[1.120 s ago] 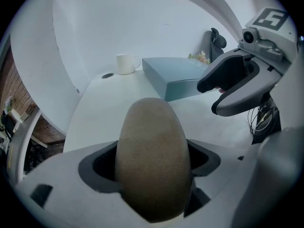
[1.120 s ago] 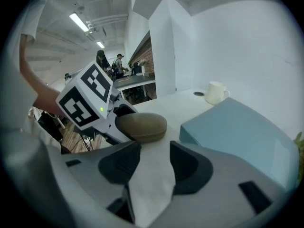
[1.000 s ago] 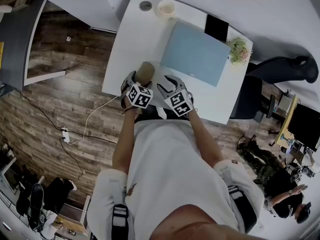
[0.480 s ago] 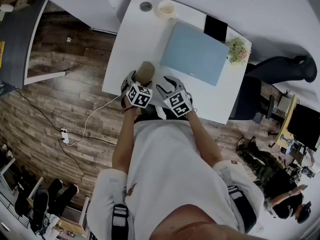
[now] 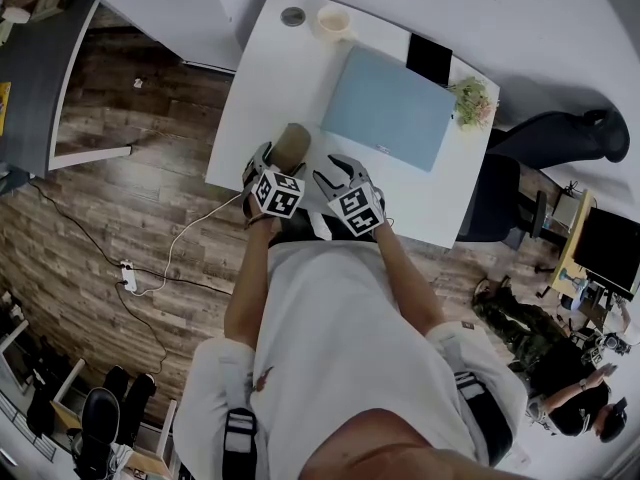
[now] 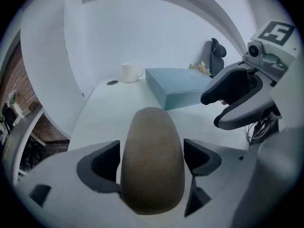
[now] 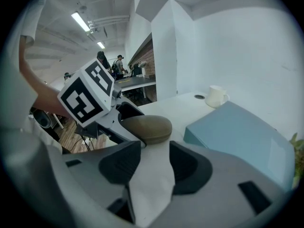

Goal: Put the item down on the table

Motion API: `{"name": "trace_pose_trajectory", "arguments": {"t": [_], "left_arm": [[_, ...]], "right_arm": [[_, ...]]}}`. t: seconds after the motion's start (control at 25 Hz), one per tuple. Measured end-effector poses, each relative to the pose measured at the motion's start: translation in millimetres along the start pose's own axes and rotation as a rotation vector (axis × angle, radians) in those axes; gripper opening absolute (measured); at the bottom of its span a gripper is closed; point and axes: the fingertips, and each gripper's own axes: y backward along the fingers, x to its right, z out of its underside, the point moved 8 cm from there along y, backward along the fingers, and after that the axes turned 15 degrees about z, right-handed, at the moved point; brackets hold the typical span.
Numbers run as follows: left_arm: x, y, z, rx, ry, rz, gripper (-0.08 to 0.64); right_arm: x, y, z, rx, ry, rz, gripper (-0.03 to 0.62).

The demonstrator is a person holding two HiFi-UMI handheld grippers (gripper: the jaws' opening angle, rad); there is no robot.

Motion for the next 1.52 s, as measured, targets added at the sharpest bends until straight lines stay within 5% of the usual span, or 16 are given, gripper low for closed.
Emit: {"name": "trace_pose_trajectory", "arguments": {"t": [0.28,0.68,1.04,1.52], "left_arm": [[3.4,24.6,-5.0,0.103,-0.003,0.018,0.426],[8.5,89.3,-30.8,0.39,-0.062,-0.006,0.382],[32.7,147.8,-70.5,0.576,-0.172,-0.118,0.362],[108.4,207.9,-102.2,0.717,-0.253,-0.32,0.319]], "right_arm": [[-7.0,8.5,-5.1,0.022,-0.055,0.023,0.192],[-1.4,42.8,-33.4,0.144,-0.108,0.171,0.222],[14.5,89.0,-73.0,0.323,-0.113,0.249,0.252],[34.7,167.9,-98.8,0.565,-0.09,0.206,0.253]]}}
